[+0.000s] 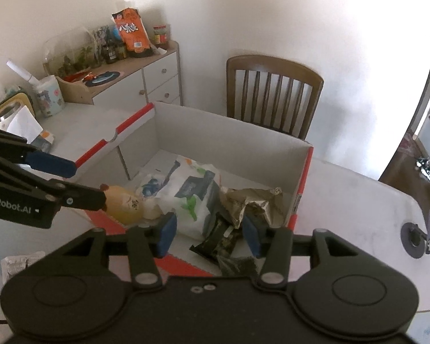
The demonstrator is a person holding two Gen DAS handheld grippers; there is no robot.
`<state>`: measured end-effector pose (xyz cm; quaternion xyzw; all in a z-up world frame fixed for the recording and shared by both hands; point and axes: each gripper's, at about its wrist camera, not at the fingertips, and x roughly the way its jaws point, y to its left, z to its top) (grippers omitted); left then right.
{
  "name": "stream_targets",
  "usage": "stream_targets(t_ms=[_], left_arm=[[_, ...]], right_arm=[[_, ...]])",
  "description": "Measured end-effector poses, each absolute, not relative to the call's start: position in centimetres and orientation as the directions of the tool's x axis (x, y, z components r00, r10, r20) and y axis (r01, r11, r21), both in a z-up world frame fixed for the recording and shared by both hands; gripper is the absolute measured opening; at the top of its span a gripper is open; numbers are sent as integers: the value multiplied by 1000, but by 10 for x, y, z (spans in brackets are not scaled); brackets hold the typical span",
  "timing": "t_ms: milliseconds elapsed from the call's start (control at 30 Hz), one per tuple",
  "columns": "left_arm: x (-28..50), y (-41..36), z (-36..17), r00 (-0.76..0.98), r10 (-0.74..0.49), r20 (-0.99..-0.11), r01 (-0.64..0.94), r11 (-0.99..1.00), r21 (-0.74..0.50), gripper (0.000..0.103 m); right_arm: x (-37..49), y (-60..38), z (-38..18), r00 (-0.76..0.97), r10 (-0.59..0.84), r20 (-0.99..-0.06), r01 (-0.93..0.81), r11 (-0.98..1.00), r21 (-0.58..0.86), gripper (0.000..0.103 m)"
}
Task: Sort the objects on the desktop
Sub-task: 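Withdraw both grippers from the box toward the blue bar and white wrapper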
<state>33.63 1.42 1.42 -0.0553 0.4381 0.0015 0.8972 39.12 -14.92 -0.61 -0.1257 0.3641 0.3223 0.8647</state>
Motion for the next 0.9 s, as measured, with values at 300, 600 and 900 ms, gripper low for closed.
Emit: stream_targets(t_ms=[300,600,900], left_arm=[[306,15,17,628,-75,-774,-15,994,-108,78],[278,17,28,648,-94,-756,37,995,-92,92],[251,22,32,666,-119,-736,67,993,-100,100]], right_arm=[[359,-150,2,551,449,-703,-620,785,15,59],[329,-147,7,562,447,-696,-597,801,32,60],[302,-150,12,576,439,-690,-584,811,28,63]])
